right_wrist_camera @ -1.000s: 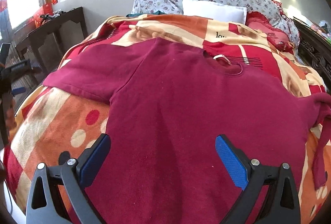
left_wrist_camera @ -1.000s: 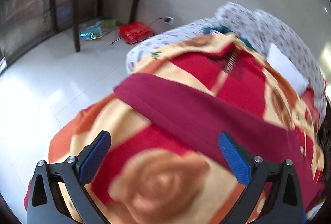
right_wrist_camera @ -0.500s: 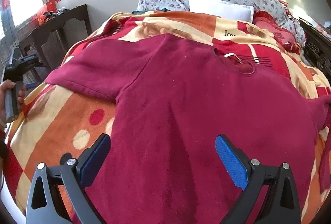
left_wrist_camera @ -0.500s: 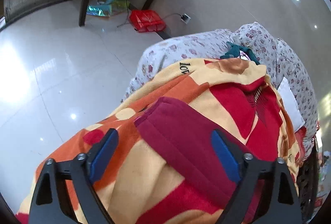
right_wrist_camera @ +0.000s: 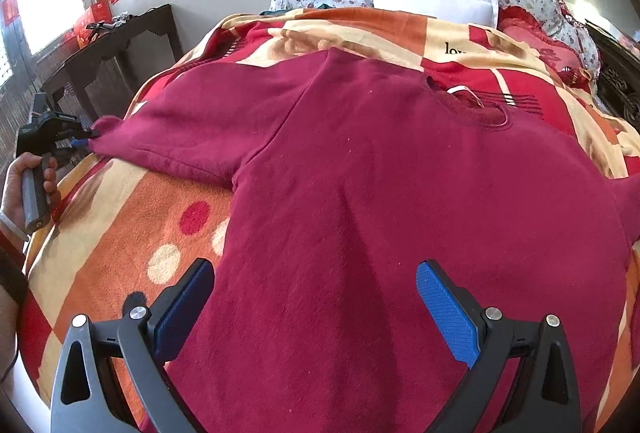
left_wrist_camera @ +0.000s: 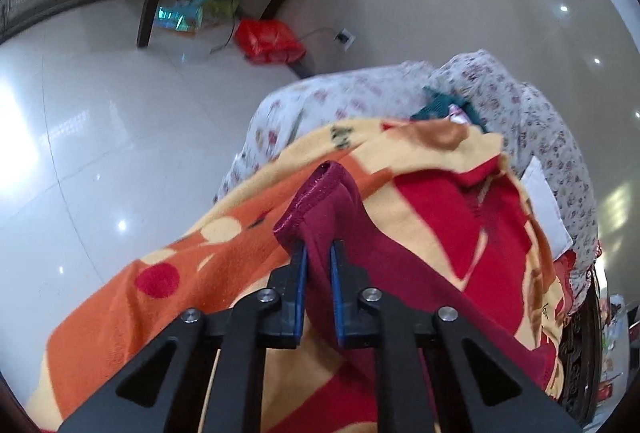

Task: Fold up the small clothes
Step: 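Grasp the sweatshirt sleeve cuff with the left gripper, then fold the held sleeve across the sweatshirt body and open the left gripper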

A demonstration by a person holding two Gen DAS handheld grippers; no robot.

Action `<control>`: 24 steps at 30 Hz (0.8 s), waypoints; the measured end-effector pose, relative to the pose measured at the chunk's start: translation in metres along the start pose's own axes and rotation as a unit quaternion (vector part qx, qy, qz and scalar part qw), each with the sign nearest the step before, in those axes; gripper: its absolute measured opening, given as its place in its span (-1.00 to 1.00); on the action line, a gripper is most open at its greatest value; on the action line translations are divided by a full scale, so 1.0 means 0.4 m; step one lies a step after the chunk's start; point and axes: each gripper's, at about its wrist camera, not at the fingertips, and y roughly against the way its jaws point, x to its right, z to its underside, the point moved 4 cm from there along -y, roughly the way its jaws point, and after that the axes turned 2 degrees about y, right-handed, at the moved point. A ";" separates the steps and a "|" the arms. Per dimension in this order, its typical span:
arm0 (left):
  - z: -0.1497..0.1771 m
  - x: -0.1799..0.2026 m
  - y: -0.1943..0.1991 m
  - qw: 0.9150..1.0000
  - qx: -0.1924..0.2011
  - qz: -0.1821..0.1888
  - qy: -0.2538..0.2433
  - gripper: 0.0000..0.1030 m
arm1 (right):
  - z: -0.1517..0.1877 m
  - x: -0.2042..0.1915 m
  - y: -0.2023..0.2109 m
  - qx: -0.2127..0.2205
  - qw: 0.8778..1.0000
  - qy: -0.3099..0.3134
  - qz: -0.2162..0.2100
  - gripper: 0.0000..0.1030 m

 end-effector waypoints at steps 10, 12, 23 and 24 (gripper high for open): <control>0.081 0.157 0.146 0.996 0.020 0.045 -0.072 -0.83 | -0.002 0.012 0.030 0.011 1.000 -0.021 -0.008 0.99; 0.120 0.207 0.169 0.994 0.012 0.071 -0.084 -0.83 | 0.000 0.016 0.037 0.012 1.000 -0.025 -0.009 0.99; 0.387 0.541 0.225 0.964 -0.029 0.182 -0.191 -0.83 | 0.006 0.093 0.081 0.025 0.998 -0.060 -0.004 0.99; 0.414 0.571 0.222 0.960 -0.035 0.189 -0.202 -0.83 | 0.006 0.105 0.087 0.027 0.998 -0.064 -0.002 0.99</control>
